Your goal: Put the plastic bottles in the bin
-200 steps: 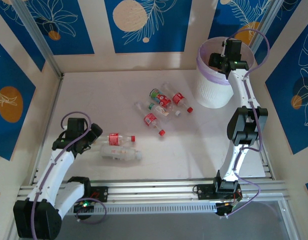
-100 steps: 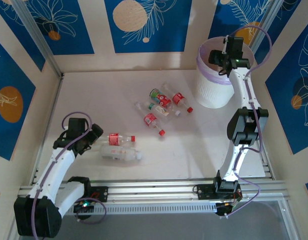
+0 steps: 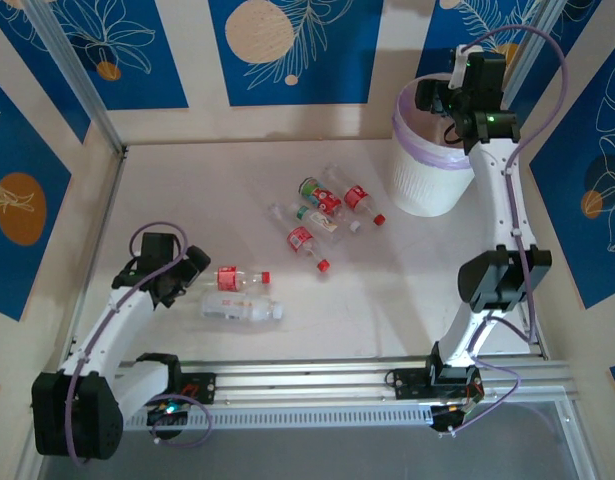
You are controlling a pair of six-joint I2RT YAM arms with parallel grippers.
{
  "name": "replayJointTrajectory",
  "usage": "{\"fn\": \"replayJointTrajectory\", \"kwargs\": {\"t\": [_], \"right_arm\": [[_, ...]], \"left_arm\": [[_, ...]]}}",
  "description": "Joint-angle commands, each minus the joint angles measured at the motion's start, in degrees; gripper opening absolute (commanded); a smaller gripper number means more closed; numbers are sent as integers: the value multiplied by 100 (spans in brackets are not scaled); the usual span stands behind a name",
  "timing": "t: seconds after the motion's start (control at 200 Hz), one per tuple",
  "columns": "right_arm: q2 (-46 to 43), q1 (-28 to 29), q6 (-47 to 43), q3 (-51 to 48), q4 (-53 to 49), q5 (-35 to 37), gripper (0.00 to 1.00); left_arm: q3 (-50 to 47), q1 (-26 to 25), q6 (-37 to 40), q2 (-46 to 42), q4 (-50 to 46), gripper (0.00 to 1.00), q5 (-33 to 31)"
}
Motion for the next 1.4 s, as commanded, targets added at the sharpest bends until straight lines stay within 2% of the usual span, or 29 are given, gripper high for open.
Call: {"fn": "replayJointTrajectory", "kwargs": {"t": [0.0, 0.125, 0.425, 0.6, 0.985, 1.19, 1.396], "right_arm": [[-324, 194, -304, 129, -319, -233, 83], [-647, 487, -468, -143, -485, -487, 83], [-1508, 1219, -434, -1374, -1058, -2260, 83], [-1941, 1461, -285, -2174, -986, -2524, 83], [-2452, 1498, 5, -3311, -916, -2851, 82], [-2471, 1526, 82, -3442, -1018, -3075, 82], [-2237, 1903, 147, -3321, -1105, -3136, 82]], "left_arm": [[-179, 52, -208, 113, 229, 100, 258], [-272, 52, -318, 218, 494, 100, 219], [-348, 52, -521, 842, 1374, 100, 192], [-431, 52, -644, 1321, 1970, 96, 210], [-358, 55, -744, 1675, 2399, 67, 80], [3, 49, -818, 1845, 2646, 59, 256], [610, -66, -925, 2107, 2958, 53, 514]]}}
